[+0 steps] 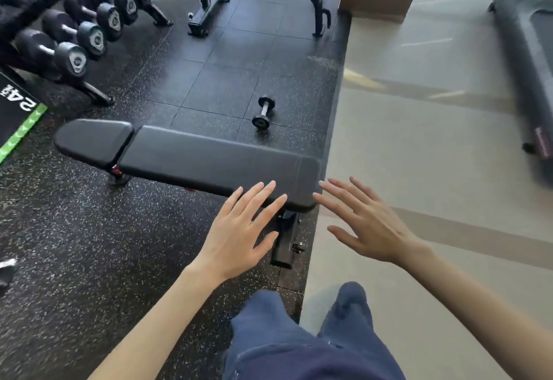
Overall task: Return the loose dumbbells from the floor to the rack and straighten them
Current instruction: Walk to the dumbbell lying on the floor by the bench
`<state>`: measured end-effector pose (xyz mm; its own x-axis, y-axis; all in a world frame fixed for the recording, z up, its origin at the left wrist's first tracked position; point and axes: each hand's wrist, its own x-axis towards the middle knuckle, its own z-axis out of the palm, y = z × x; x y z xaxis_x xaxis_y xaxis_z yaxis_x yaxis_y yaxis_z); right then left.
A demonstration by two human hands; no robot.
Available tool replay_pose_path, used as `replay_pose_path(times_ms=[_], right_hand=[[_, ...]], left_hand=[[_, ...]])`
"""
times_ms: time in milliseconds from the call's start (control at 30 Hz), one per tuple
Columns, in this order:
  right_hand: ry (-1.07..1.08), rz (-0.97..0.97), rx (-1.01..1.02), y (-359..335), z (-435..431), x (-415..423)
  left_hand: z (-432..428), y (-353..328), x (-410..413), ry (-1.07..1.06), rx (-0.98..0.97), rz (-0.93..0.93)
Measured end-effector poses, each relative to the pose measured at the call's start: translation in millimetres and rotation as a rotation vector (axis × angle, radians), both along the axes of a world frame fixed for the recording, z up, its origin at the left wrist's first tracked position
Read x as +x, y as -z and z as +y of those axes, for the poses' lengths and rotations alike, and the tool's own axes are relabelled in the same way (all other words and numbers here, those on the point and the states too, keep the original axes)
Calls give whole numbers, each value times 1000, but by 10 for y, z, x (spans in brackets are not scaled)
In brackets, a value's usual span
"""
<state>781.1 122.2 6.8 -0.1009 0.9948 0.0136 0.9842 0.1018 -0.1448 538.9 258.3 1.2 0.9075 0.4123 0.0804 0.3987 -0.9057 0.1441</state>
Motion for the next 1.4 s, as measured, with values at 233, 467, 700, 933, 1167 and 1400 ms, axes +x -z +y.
replay_pose_path(times_ms=[233,467,700,933,1167,1400], right_hand=[[-109,-1,-71,-64,-389,1220],[-188,25,6,-244,-455,2066],[-171,70,83,-142,-308,2753],[-184,32,-4,4,131,3609],[-236,18,57,-204,907,4485],[-268,57,83,-265,1521,5066]], left_hand=[[-674,46,1079,-99,-38,31],[-898,-128,1759,-203,-27,1],[-755,-69,2451,-225,-38,39],[-354,74,3260,-292,-46,27],[209,25,4103,-349,-22,-47],[675,-121,4647,-408,24,-32]])
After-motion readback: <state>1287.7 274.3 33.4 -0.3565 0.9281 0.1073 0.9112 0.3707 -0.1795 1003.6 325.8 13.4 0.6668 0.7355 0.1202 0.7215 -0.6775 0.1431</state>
